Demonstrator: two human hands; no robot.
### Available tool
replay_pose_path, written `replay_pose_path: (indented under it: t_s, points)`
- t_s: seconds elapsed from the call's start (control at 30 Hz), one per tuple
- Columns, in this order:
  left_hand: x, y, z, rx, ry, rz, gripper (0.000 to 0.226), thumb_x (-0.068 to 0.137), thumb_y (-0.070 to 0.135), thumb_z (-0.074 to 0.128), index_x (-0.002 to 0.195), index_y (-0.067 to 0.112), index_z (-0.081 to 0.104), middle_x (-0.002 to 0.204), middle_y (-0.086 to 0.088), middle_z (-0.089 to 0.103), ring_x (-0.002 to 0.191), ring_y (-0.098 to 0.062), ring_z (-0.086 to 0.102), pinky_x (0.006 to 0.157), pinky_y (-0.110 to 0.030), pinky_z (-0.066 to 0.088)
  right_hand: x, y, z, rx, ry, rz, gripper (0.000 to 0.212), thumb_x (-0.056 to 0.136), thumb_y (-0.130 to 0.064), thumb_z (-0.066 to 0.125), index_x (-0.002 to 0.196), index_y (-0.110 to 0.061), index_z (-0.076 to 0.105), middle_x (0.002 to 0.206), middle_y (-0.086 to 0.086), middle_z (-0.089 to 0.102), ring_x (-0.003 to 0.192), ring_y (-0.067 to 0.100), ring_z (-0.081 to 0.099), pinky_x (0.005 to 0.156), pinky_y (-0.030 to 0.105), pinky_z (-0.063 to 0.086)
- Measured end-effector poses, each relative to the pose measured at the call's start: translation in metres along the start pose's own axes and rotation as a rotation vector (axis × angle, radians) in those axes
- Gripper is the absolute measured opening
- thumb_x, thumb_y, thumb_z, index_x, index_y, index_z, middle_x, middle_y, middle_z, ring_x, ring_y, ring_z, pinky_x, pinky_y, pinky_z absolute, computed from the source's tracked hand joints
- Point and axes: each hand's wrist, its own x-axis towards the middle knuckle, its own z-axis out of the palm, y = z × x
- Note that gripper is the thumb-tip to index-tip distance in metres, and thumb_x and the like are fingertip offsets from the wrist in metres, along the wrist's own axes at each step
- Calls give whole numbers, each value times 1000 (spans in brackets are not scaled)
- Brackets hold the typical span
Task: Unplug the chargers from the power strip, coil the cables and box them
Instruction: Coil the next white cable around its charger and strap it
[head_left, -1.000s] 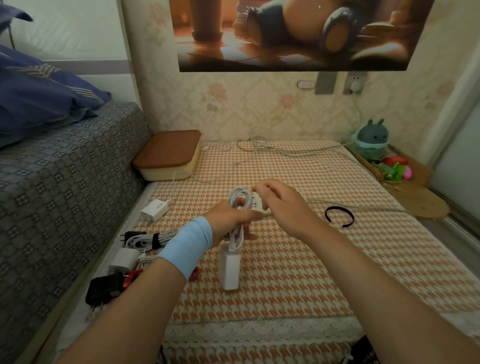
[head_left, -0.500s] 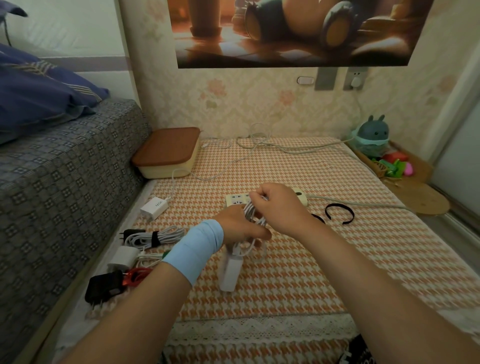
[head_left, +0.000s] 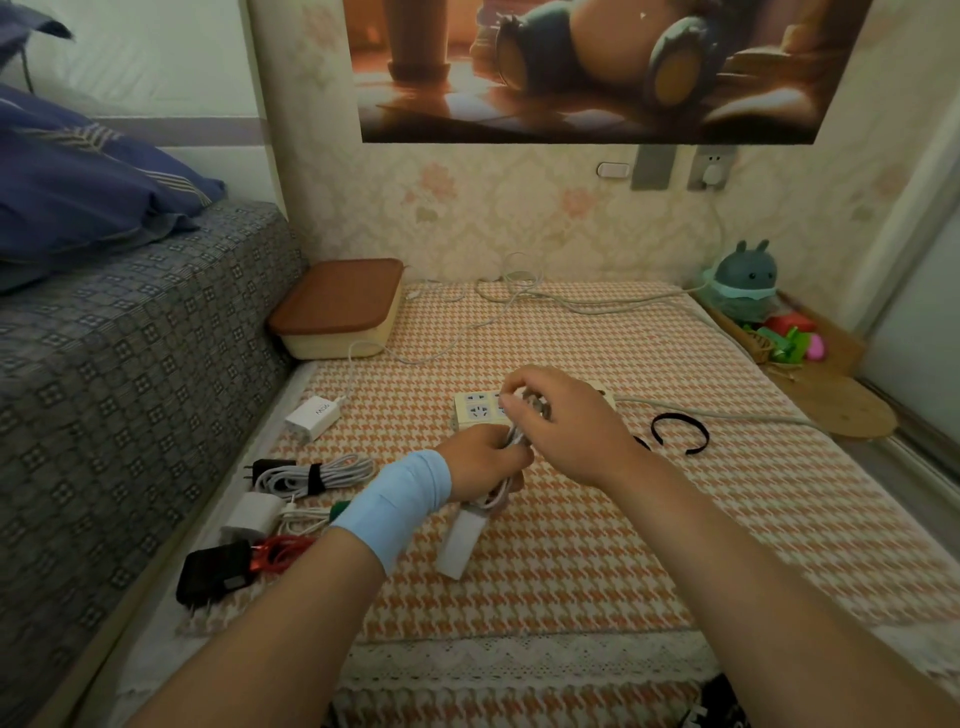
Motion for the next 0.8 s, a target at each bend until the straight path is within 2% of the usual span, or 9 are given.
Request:
replay_pose_path:
  t_s: [0.1, 0.17, 0.27, 0.37, 0.43, 0.53, 0.6, 0.7, 0.8]
  points:
    - [-9, 1, -5, -254, -171, 23, 22, 99, 20, 45, 87, 4, 53, 61, -4, 52, 55, -22, 51, 56, -33, 47, 4, 0, 1, -59, -68, -45, 36, 98, -55, 48, 89, -26, 66, 80, -9, 64, 71, 6, 58, 65, 33, 48]
    - [-13, 0, -8, -326, -235, 31, 22, 99, 16, 46, 81, 6, 54, 61, -5, 55, 54, -22, 53, 58, -32, 48, 8, 2, 3, -18, -56, -32, 35, 99, -43, 55, 76, -19, 65, 67, -2, 62, 56, 8, 52, 57, 33, 44]
    - [-8, -8, -10, -376, -241, 24, 20, 98, 18, 52, 86, 8, 64, 76, -6, 69, 68, -24, 64, 74, -36, 55, 12, 2, 6, 94, -43, 27, 34, 97, -25, 59, 67, -10, 63, 60, 10, 59, 46, 9, 40, 50, 31, 36]
    - [0, -17, -13, -259, -197, -22, 17, 88, 33, 68, 100, 22, 73, 104, 2, 73, 101, -17, 66, 99, -39, 49, 15, 4, 9, 112, -37, 92, 36, 95, -24, 59, 68, 0, 60, 61, 22, 55, 45, 14, 34, 49, 33, 31]
    - [6, -23, -12, -177, -155, -68, 28, 79, 45, 76, 100, 28, 73, 108, 5, 71, 107, -17, 64, 101, -38, 48, 16, 8, 11, 118, -24, 139, 39, 95, -25, 59, 74, 7, 60, 63, 27, 54, 47, 16, 33, 49, 32, 29]
    - [9, -24, -12, -26, -79, -133, 68, 61, 71, 74, 91, 11, 71, 87, -5, 67, 86, -24, 63, 85, -39, 53, 17, 10, 14, 151, -21, 173, 40, 96, -25, 59, 73, 8, 58, 53, 11, 46, 42, 10, 31, 45, 28, 27]
    - [10, -25, -10, 18, -31, -170, 88, 56, 78, 68, 100, 2, 72, 93, -17, 69, 82, -27, 64, 87, -46, 54, 19, 10, 16, 160, -11, 174, 43, 97, -28, 59, 68, 4, 53, 54, 7, 45, 40, 9, 29, 45, 27, 25]
    - [11, -23, -7, 57, 0, -150, 70, 74, 67, 66, 97, 1, 72, 99, -19, 70, 79, -24, 61, 85, -45, 54, 18, 14, 17, 179, -25, 204, 44, 98, -34, 57, 69, -1, 54, 54, 7, 46, 40, 10, 31, 47, 27, 27]
    - [9, -22, -3, 74, -40, -121, 61, 76, 68, 63, 78, 7, 60, 81, -12, 64, 72, -23, 58, 74, -41, 53, 16, 18, 12, 137, -135, 240, 50, 95, -44, 56, 61, -9, 47, 49, 1, 41, 40, 14, 33, 46, 31, 29]
